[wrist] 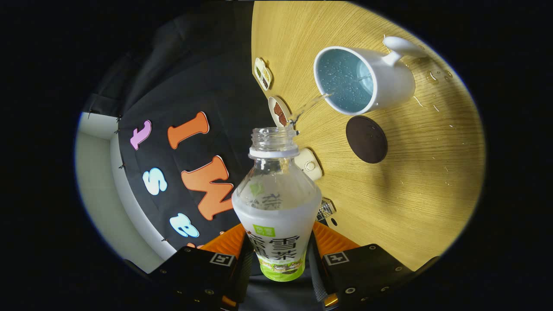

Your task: Take the bottle from table, then pour the juice into the cup, finally place the bottle on the coaster

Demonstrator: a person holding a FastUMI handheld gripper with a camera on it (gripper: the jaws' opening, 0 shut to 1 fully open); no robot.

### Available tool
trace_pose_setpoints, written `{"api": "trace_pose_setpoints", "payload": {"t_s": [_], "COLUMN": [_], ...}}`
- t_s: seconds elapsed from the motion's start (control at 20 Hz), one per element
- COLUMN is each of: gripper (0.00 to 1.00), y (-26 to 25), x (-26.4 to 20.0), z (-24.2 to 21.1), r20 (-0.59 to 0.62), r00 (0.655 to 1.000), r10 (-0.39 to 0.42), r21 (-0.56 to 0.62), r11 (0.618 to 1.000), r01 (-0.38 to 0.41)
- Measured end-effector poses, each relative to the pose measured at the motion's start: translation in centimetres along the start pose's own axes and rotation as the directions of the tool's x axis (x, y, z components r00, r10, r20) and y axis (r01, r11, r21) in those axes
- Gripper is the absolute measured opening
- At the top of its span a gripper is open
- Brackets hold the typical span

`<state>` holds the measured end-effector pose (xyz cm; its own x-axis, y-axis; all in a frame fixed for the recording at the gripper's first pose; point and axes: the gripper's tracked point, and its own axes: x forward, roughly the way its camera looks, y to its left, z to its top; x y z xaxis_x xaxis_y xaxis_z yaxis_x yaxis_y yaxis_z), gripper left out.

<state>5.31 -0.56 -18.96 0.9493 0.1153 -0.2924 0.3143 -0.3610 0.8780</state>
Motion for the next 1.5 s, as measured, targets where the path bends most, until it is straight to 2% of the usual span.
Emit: {"api": "trace_pose_setpoints", "payload": {"t_s": [0.55, 1.5], "gripper": [0.6, 0.61], "y": [0.5, 2.0], "x": [0.4, 0.0], "z": [0.2, 0.7], "r20": [0.0, 0.014], "r00": [1.0, 1.0], "r10": [0.018, -0.011], "r21": [0.119, 0.185], "r11": [0.993, 0.983], "r01": [-0.018, 0.008]}}
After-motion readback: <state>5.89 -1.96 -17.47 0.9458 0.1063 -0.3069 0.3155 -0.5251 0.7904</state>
